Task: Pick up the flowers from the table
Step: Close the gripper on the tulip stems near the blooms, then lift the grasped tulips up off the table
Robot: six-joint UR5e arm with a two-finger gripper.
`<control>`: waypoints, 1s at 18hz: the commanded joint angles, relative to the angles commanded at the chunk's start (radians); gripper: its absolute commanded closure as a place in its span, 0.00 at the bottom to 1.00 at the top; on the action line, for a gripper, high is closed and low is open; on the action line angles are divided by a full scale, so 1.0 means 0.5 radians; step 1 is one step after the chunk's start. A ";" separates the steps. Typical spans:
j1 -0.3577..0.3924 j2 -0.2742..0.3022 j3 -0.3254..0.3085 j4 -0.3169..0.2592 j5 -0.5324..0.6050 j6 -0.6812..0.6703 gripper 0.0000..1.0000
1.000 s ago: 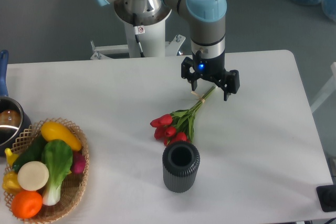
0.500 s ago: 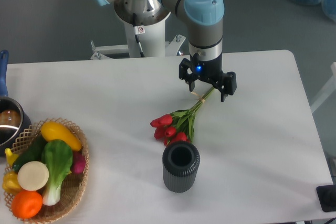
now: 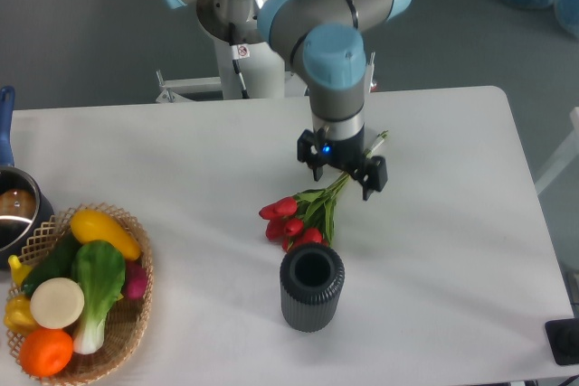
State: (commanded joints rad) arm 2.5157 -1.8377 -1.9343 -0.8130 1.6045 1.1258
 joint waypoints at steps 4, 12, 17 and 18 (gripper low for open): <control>-0.009 -0.098 -0.015 0.000 0.003 0.068 0.00; -0.015 -0.157 -0.003 0.003 0.012 0.074 0.36; -0.046 -0.233 0.018 0.006 0.012 0.056 0.76; -0.046 -0.209 0.018 0.003 0.009 0.043 0.78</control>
State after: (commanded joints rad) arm 2.4927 -1.9421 -1.9251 -0.8115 1.6092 1.1475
